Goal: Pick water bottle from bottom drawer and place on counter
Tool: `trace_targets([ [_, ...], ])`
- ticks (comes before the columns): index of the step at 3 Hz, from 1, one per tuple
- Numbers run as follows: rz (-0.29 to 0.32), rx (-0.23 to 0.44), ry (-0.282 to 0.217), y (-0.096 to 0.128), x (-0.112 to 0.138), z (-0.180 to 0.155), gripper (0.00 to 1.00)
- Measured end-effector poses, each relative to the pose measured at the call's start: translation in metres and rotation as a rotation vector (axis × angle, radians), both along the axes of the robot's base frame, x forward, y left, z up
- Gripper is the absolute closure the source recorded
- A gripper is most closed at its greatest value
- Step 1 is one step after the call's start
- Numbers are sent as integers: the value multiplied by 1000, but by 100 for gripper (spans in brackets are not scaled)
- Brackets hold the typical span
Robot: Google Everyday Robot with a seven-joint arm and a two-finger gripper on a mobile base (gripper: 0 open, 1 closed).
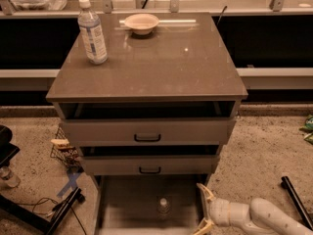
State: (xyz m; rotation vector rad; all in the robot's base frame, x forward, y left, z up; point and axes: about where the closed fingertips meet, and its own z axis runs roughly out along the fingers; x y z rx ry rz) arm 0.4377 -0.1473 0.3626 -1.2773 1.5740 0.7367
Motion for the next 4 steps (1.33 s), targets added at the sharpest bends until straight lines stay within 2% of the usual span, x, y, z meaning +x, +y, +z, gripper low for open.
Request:
trace_targets([
  [1,24,19,44,18,4,-25,0],
  [2,27,21,46,20,4,-27,0],
  [3,34,55,62,32,10,-39,0],
  [4,53,129,76,55,28,-61,0],
])
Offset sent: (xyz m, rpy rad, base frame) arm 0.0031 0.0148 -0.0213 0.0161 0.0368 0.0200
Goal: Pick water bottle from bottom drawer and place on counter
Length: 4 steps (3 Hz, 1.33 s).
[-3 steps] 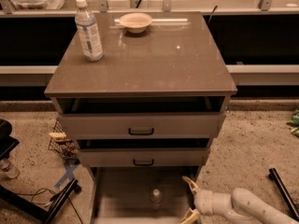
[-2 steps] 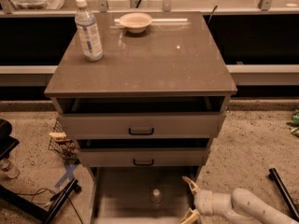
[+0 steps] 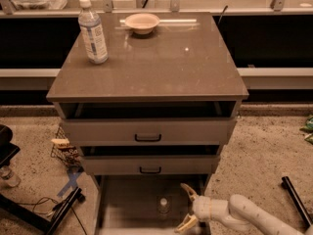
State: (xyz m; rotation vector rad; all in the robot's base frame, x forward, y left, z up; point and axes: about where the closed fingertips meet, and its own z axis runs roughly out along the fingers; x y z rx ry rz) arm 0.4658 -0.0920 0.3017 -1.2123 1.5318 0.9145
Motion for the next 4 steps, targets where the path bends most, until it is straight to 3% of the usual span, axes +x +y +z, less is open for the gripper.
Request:
trace_targets([
  [2,17,87,-18,25,39,-37,0],
  [4,62,132,-41,22,38,-63,0],
])
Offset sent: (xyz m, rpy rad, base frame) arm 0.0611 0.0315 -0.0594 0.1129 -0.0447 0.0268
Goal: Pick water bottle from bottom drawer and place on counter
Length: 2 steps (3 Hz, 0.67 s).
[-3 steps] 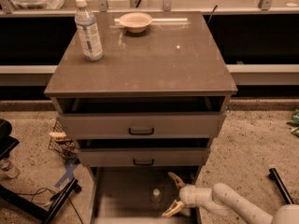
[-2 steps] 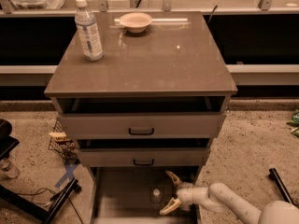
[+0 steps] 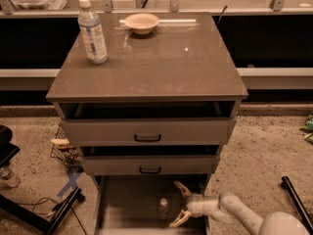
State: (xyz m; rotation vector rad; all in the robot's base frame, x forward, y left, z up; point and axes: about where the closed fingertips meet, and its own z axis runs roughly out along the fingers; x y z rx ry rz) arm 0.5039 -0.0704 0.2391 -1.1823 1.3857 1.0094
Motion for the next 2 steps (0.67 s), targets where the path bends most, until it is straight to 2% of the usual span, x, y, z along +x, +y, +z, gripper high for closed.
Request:
trace_targets([
  [1,39,3,41,4,-13,-9,0],
  [2,70,16,58,15,-21,-14,0],
])
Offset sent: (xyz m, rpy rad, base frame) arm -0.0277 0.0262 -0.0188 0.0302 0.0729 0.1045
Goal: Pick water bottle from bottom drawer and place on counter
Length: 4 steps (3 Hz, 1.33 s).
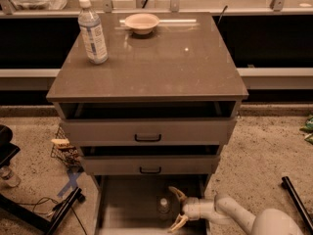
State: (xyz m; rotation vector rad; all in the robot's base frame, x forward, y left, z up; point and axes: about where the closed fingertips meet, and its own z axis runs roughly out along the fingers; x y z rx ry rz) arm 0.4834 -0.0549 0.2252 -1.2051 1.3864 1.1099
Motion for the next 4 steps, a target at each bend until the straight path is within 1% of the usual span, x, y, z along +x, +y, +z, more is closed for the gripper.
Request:
trace_targets([
  [1,21,15,-3,13,3,-3,16],
  [2,27,36,-20,26,7,-3,40],
  [4,32,41,-16,31,5,-4,85],
])
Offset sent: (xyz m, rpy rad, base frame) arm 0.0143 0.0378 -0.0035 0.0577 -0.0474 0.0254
